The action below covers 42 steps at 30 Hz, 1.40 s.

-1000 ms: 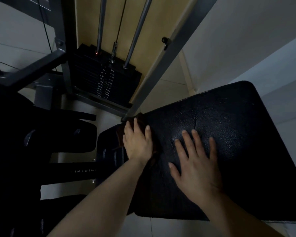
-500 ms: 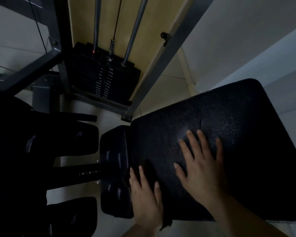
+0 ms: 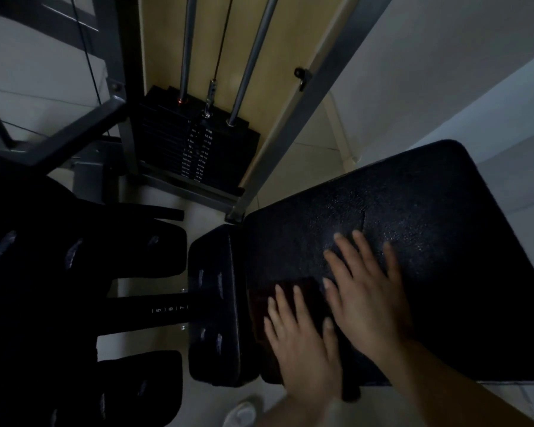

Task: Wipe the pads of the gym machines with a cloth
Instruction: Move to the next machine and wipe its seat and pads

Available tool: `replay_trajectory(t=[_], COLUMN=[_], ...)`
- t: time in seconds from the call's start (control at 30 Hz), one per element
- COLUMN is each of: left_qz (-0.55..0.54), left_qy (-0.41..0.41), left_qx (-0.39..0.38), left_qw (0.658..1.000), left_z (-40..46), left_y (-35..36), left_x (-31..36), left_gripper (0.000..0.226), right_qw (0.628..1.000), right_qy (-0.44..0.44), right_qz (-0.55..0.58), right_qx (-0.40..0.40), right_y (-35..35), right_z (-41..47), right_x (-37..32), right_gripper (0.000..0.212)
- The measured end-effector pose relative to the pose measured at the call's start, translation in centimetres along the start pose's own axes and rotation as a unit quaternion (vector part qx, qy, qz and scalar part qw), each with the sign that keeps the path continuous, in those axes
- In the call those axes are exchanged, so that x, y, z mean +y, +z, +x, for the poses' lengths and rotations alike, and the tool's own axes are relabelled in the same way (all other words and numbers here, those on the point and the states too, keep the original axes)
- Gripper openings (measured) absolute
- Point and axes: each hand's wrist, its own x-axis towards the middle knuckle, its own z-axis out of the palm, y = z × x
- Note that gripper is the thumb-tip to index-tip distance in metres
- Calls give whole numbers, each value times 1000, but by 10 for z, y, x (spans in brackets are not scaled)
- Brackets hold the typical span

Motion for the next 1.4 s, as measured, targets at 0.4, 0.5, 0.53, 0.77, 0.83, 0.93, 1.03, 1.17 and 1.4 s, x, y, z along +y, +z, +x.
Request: replay_trajectory(t=[0.4,0.5,0.53,0.77,0.83,0.93,1.03,1.17,1.4], left_qz=[2,23,26,27,21,11,9,3,-7], left_qy=[-105,-82,-69,2,17,43,69,107,167], left_qx=[36,42,45,53,55,51,50,57,25], left_qw=[994,995,996,998,998,998,996,993,986], left_z=[196,198,200,203,202,202,201,198,192], left_y=[-46,-48,-48,-44,-41,-40,-40,-38,-38], left_x=[-6,4,8,46,55,73,92,117,169], left_gripper=[51,49,48,47,46,45,44,50,43], right_qw=[998,997,997,993,994,994,989,979,906], right_qy=[-55,-53,-50,36,41,29,42,56,110], right_qz=[36,49,59,67,50,51,89,154,358], right_qx=[20,23,25,86,86,90,112,125,199], right_y=[9,7,6,-14,-19,-18,-20,-26,-39], right_z=[0,0,1,12,18,21,19,21,13], right_x=[7,9,8,27,41,47,45,49,62], right_gripper=[53,52,52,63,64,62,56,55,48])
